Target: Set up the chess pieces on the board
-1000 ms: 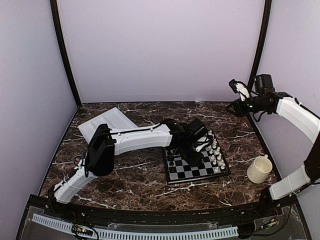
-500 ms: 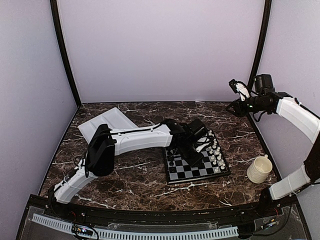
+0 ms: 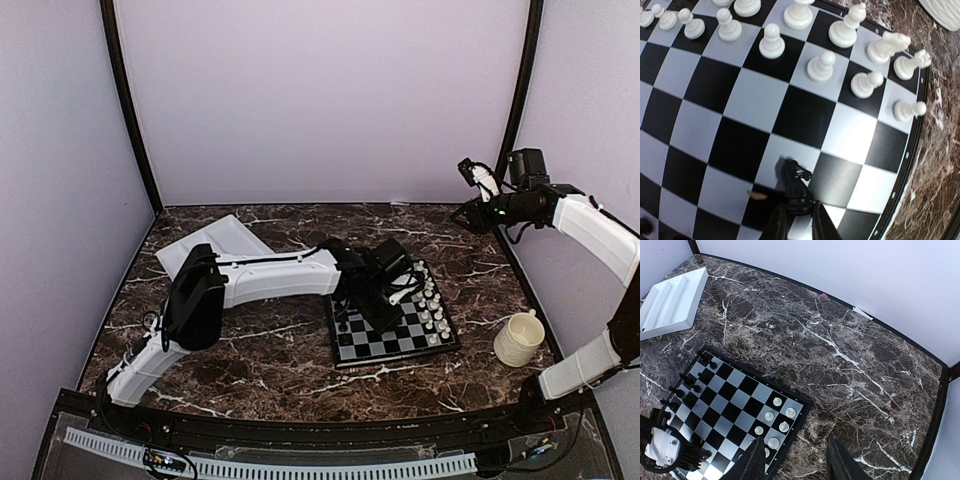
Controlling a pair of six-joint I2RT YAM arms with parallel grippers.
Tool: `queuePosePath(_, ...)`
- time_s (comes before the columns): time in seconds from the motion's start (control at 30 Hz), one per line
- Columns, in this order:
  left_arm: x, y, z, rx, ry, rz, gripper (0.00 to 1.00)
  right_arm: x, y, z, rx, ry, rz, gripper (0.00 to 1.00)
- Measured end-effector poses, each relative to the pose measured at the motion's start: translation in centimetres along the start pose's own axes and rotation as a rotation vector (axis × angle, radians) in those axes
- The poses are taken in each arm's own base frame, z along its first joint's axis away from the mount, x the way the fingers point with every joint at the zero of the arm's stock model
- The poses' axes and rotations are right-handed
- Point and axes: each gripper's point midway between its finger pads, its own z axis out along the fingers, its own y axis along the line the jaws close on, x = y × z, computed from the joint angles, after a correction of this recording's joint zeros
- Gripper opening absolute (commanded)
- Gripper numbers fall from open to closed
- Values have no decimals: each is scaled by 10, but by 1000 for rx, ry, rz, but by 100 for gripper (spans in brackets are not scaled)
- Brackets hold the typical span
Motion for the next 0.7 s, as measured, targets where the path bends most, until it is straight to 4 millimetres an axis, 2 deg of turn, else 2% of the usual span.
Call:
queuePosePath(0.13, 8, 6, -19, -42, -19, 38, 8, -2, 4, 2, -35, 4, 35, 55)
queuePosePath(0.27, -2, 10, -65, -92, -135, 87, 8, -11, 11, 12, -122, 5, 91, 58)
queuePosePath(0.4, -21, 10, -114, -132, -297, 122, 8, -10, 29, 30, -298, 38, 174, 60)
queuePosePath(0.47, -29, 11, -131, -152, -365, 132, 8, -4, 41, 39, -400, 69, 222, 61)
queuePosePath(0.53, -34, 12, -140, -168, -407, 139, 9, 7, 58, 48, -513, 113, 276, 63)
queuePosePath(0.7, -35, 18, -137, -205, -432, 149, 9, 32, 121, 54, -777, 248, 342, 63)
